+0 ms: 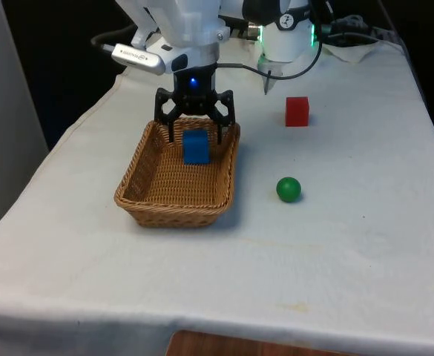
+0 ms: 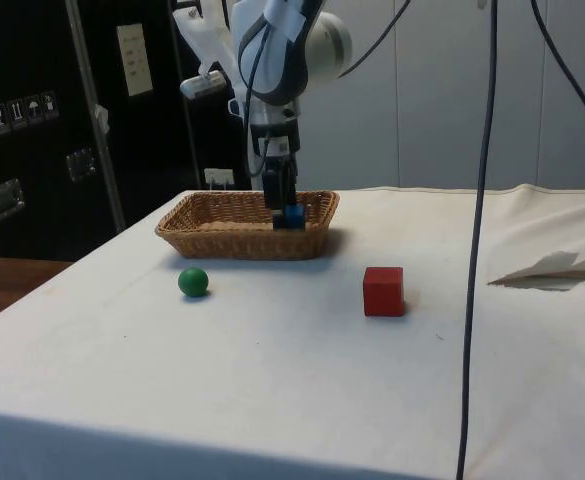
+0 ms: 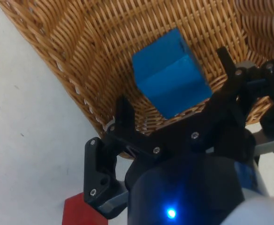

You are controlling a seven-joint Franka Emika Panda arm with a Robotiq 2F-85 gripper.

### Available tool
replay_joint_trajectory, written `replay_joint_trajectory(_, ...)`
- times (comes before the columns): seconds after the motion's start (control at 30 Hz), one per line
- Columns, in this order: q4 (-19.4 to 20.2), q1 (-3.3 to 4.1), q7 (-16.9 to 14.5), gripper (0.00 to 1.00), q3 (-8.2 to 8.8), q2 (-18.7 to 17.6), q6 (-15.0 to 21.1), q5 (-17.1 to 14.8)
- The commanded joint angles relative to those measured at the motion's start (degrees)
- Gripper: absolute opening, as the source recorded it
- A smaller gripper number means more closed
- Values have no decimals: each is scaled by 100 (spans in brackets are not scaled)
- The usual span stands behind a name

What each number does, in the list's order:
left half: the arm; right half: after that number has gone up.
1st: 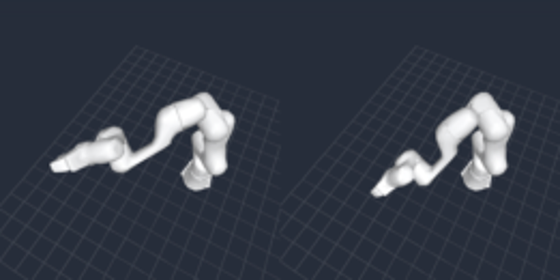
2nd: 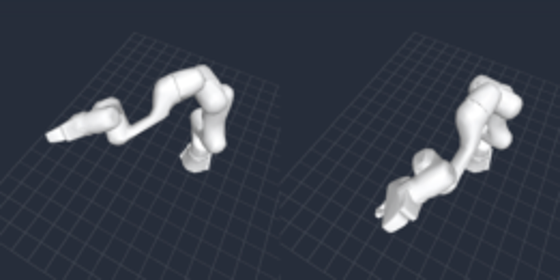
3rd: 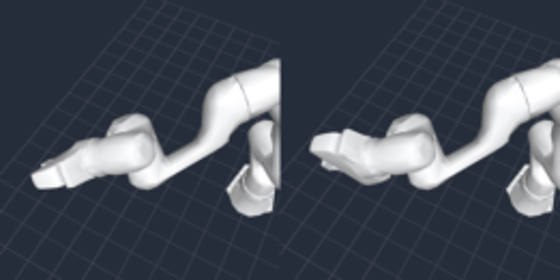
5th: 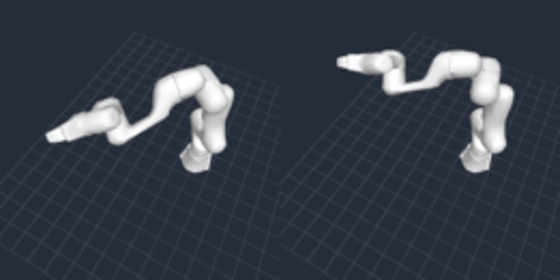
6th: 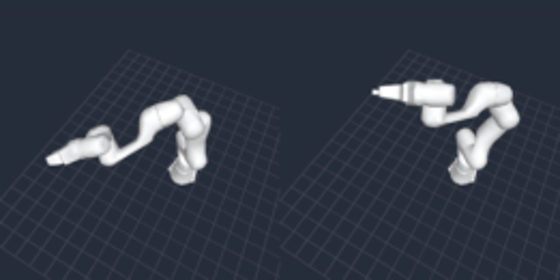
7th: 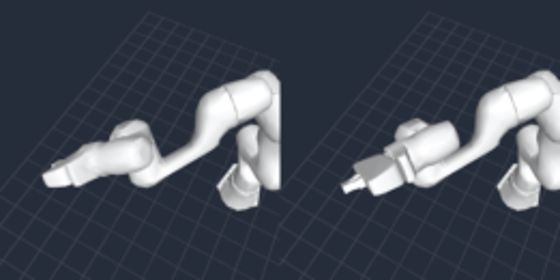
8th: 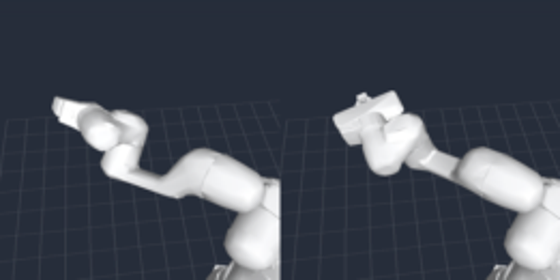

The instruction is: Place all non-red objects into the basket.

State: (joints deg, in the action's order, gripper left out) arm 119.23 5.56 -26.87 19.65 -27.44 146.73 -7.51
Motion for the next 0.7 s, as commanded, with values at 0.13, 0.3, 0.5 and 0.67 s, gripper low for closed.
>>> replay_joint_trajectory(0.13,-40,-6,-34,100,23,235,-241,-6)
replay_joint_trajectory(0.3,-52,-6,-46,100,29,390,-395,-6)
replay_joint_trajectory(0.5,-63,0,-34,100,34,539,-516,0)
replay_joint_trajectory(0.67,-80,57,46,100,-11,705,-705,0)
